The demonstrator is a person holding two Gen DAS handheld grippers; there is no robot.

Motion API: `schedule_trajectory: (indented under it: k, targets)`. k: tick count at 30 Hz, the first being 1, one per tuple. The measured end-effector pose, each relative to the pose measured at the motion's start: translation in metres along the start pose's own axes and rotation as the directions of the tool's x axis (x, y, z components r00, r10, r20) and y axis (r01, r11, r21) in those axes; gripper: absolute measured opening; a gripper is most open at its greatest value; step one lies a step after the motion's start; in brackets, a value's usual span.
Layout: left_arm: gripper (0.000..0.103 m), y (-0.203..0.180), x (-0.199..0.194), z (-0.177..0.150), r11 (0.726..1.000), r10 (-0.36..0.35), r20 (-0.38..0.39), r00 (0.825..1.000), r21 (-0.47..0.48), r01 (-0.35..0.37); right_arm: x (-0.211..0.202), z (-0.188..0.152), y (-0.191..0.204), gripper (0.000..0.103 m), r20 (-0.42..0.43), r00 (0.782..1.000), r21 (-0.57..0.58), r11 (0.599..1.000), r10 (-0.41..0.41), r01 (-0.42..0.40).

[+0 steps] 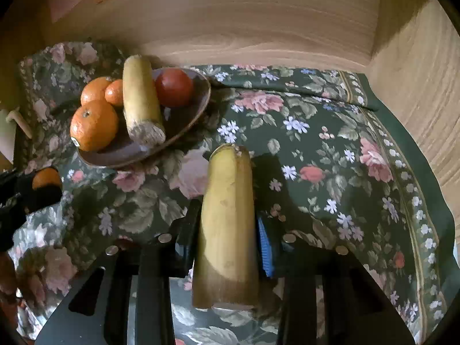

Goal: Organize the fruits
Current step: 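Grasp the small orange with the left tool while the right grasps the second corn cob, then carry the orange and corn cob with both tools onto the plate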

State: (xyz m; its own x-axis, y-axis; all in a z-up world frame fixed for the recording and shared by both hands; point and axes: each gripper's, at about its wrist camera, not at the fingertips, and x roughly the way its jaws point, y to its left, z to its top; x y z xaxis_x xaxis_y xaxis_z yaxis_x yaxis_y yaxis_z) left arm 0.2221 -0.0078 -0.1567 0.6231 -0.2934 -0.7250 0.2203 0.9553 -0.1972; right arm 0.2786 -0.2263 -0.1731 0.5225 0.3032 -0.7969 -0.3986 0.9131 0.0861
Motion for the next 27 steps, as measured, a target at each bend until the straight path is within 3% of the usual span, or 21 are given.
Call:
schedule_trajectory:
  k: [14,27]
  targets:
    - [0.034,0.038,-0.014,0.044,0.999,0.054,0.072,0.996,-0.005,-0.054,-0.015,0.056,0.029,0.032,0.123,0.992,-0.089,0.996,0.042,-0.031]
    - [0.034,0.048,0.019,0.082,0.995,0.1,0.059,0.993,0.007,-0.1,0.02,0.101,0.042,0.032,0.134,0.987,-0.144,0.987,0.092,-0.073]
